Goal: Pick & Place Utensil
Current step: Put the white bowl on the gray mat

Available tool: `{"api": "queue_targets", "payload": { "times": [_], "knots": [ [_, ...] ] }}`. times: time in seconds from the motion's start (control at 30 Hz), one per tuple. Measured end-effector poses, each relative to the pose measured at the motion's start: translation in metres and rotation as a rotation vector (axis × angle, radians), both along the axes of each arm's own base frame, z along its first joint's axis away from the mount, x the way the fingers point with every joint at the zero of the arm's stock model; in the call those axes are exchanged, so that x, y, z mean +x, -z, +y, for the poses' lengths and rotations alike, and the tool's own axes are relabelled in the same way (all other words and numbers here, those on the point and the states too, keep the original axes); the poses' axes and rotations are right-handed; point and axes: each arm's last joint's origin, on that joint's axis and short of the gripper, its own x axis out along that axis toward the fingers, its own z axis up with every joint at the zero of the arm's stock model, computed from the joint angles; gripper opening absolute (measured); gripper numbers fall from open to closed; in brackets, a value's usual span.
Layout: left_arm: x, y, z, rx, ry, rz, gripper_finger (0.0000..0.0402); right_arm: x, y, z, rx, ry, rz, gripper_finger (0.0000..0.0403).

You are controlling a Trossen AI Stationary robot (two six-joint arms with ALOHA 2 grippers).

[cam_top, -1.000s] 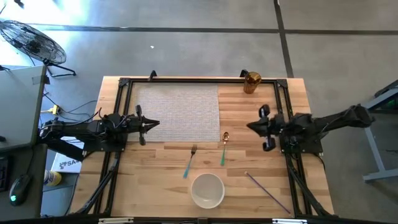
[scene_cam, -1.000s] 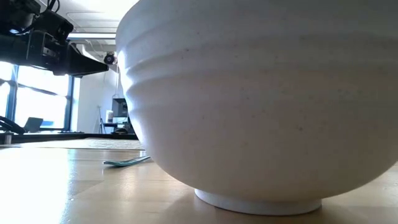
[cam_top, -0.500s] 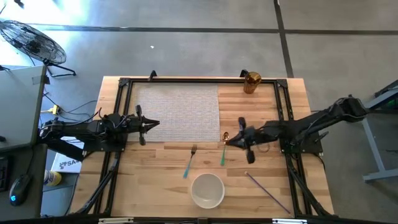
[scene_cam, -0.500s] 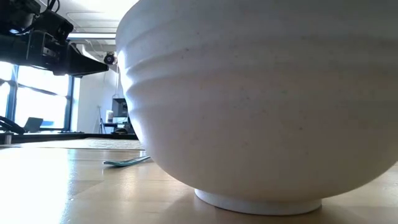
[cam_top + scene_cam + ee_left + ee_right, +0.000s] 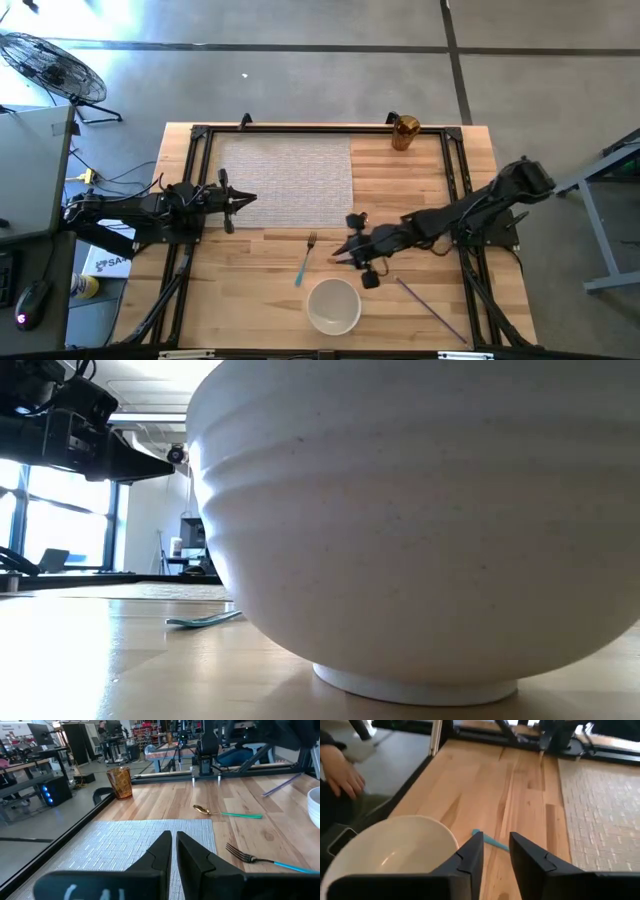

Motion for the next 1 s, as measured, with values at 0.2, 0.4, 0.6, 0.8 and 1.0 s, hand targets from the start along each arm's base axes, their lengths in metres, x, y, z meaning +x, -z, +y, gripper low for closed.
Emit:
{"api": "queue_targets", "payload": {
  "times": [0.2, 0.4, 0.6, 0.8, 1.0],
  "knots": [
    [0.000, 0.000, 0.000, 0.000, 0.000, 0.000, 0.0024, 0.027, 0.007, 0.012, -0.026, -0.008, 0.075, 0.0126],
    [0.000, 0.000, 0.000, 0.000, 0.000, 0.000, 0.0024, 0.049, 0.022, 0.019, -0.060, -0.010, 0.184, 0.0152],
    [0.000, 0.000, 0.000, 0.000, 0.000, 0.000, 0.0024, 0.055, 0.037, 0.024, -0.030, -0.084, 0.267, 0.0163],
    [0.000, 0.000, 0.000, 0.000, 0.000, 0.000, 0.0024, 0.055, 0.039, 0.025, -0.026, -0.085, 0.272, 0.0151],
    [0.000, 0.000, 0.000, 0.000, 0.000, 0.000, 0.0024, 0.055, 0.039, 0.026, 0.004, -0.057, 0.282, 0.0143]
  ]
}}
